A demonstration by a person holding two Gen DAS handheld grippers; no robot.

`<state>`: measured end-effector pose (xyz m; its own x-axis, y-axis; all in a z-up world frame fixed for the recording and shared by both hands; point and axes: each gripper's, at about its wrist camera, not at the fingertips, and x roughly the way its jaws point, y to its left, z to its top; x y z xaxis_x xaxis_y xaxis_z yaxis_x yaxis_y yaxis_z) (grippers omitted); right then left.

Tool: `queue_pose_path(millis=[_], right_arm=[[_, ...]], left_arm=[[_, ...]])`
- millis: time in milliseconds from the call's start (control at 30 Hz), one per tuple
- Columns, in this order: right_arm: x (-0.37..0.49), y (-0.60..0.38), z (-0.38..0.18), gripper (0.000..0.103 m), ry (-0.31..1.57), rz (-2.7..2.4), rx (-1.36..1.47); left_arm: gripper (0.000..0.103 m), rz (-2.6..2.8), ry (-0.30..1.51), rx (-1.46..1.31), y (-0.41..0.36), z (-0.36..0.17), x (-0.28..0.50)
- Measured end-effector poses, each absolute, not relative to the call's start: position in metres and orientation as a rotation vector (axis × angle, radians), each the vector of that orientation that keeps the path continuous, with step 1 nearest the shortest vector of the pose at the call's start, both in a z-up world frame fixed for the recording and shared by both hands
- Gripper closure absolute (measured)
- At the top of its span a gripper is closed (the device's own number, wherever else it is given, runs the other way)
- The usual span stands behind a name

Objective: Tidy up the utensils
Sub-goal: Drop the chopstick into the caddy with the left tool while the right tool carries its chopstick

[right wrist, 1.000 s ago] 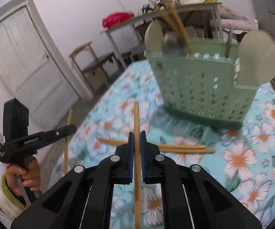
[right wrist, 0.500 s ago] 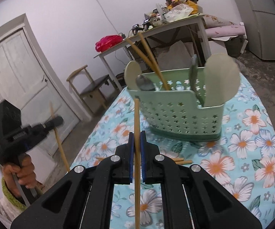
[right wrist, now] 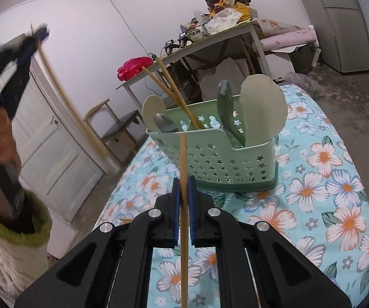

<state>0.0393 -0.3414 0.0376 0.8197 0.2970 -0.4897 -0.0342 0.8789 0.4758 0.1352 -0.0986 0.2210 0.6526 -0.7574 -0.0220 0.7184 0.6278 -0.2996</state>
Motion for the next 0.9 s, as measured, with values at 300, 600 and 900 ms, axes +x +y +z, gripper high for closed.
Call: queue_pose_path(millis=[300, 600, 900], right_arm=[[0.042, -0.349, 0.032, 0.097, 0.598, 0.184, 0.48], [0.045, -0.359, 0.027, 0.097, 0.604, 0.184, 0.503], [0.045, -0.363, 0.023, 0.097, 0.613, 0.17, 0.516]], left_arm=[[0.099, -0.796, 0.077, -0.188, -0.181, 0.201, 0.155], [0.098, -0.696, 0.14, -0.083, -0.235, 0.151, 0.19], [0.08, -0.785, 0.215, -0.125, -0.213, 0.143, 0.187]])
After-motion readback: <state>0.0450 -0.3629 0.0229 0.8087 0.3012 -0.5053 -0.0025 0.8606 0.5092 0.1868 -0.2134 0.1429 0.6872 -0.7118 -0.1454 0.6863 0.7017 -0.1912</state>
